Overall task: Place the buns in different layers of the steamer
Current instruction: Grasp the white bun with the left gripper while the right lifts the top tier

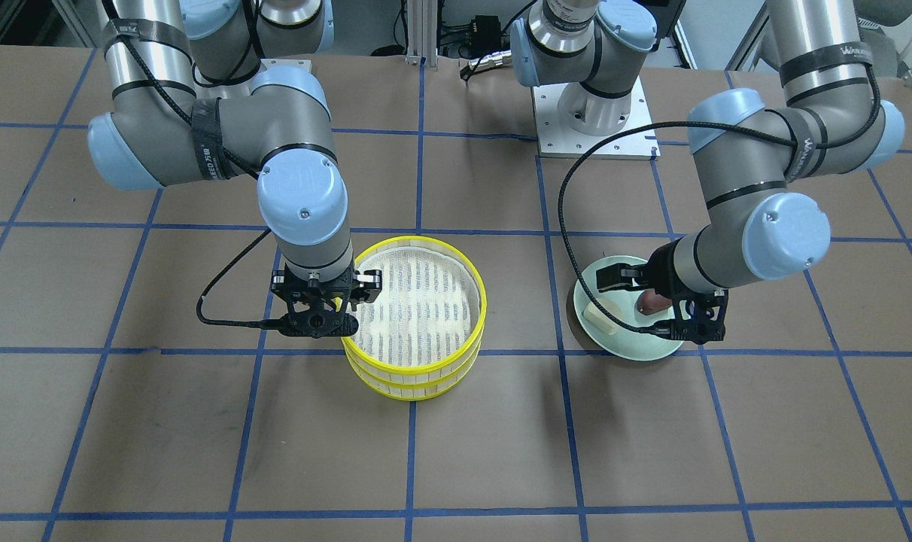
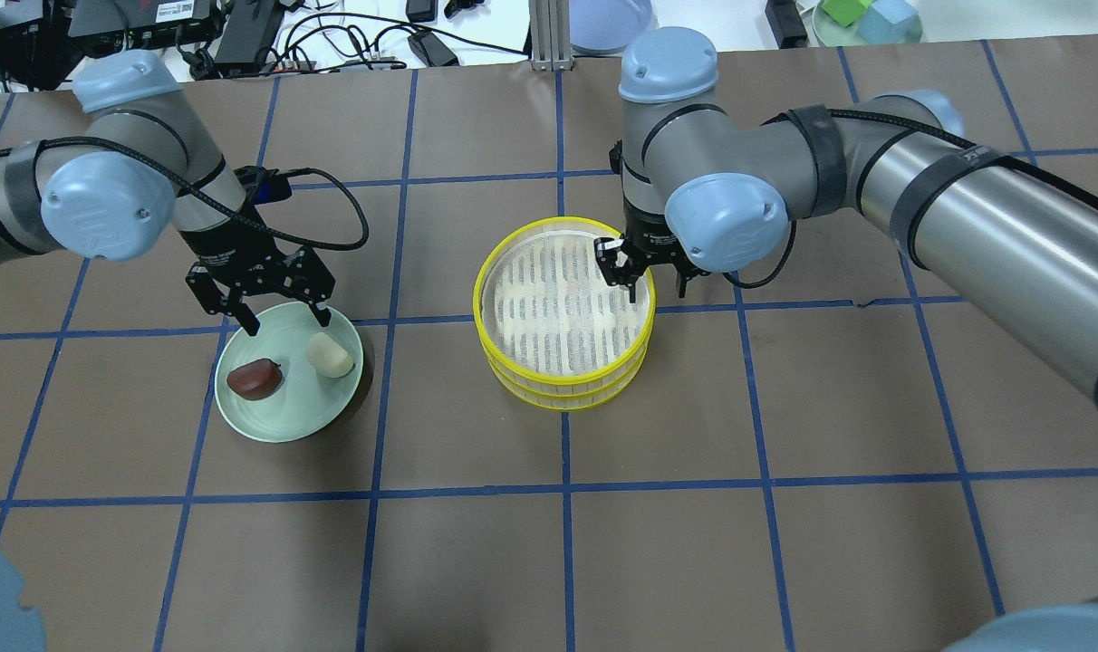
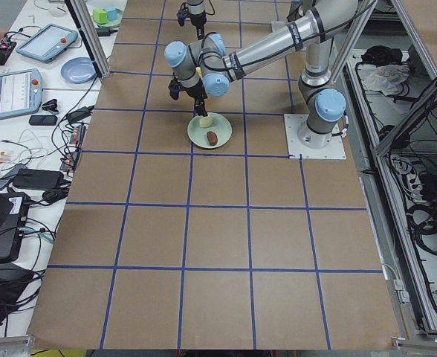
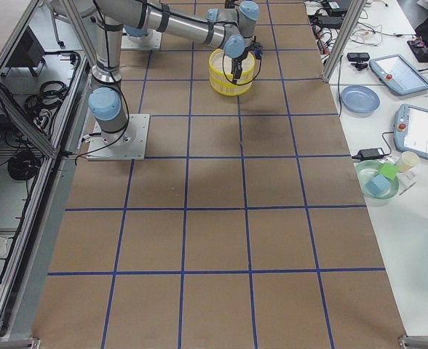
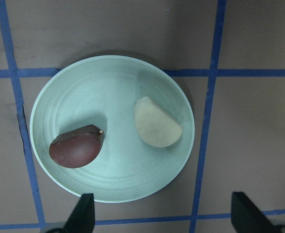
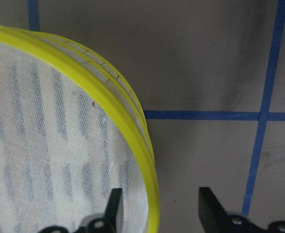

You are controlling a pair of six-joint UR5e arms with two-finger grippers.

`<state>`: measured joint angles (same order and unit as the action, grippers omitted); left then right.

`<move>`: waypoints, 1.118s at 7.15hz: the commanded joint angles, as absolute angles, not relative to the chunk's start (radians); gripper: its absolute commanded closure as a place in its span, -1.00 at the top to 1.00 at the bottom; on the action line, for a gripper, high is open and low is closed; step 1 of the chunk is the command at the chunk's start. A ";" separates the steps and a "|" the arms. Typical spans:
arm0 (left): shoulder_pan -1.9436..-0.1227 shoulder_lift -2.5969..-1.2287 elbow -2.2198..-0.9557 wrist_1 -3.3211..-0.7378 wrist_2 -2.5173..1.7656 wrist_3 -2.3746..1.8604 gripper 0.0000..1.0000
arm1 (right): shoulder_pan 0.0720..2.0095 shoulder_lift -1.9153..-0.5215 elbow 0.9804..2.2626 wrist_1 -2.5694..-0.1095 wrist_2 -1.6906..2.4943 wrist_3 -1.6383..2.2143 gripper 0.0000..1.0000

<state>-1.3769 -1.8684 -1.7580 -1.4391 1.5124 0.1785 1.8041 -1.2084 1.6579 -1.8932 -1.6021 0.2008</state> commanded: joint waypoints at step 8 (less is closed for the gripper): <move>-1.377 -1.979 -1.697 -1.410 1.502 0.172 -1.00 | 1.564 -1.357 1.649 -1.769 -1.617 -0.099 -1.00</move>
<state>-1.3770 -2.0103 -1.7328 -1.4021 1.5064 0.1755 1.6267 -1.3397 1.6479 -1.7881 -1.6097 0.0049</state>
